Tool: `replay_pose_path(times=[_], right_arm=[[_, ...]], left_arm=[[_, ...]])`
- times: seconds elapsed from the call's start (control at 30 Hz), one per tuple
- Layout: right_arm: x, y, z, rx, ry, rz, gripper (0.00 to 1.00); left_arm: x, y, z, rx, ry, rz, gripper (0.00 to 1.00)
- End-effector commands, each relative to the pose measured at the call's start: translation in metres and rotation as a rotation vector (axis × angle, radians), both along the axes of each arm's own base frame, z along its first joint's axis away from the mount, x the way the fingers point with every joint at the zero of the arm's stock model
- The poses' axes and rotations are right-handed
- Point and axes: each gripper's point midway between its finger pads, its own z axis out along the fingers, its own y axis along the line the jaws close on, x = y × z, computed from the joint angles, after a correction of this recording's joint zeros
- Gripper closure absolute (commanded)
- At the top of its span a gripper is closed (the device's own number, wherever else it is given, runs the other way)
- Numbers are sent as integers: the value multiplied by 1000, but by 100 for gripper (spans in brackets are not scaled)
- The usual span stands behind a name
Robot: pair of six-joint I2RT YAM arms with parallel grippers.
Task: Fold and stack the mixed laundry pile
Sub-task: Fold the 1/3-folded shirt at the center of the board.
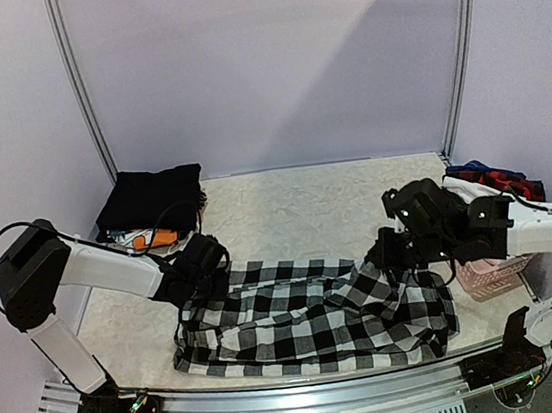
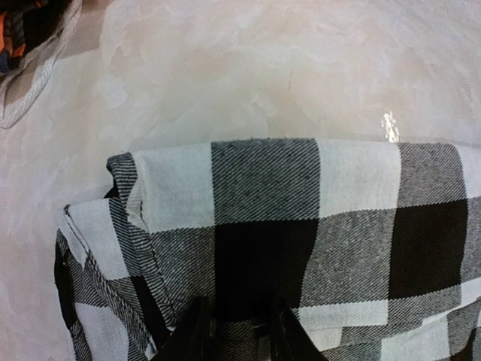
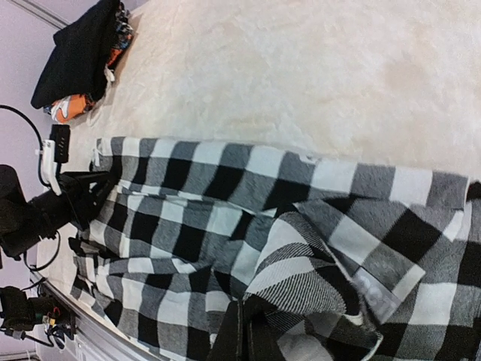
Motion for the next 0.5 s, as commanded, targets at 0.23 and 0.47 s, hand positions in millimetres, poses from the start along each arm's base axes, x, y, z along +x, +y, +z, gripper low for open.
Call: replay_pose_path(times=[0.23,0.47], right_arm=[[48,87,20,-329,-118,429,100],[26,162,2,-443,-154,788,100]], left_arm=[[-24,7,-15,0,73,-38,72],[-27,5,-17,-18,78,-49,72]])
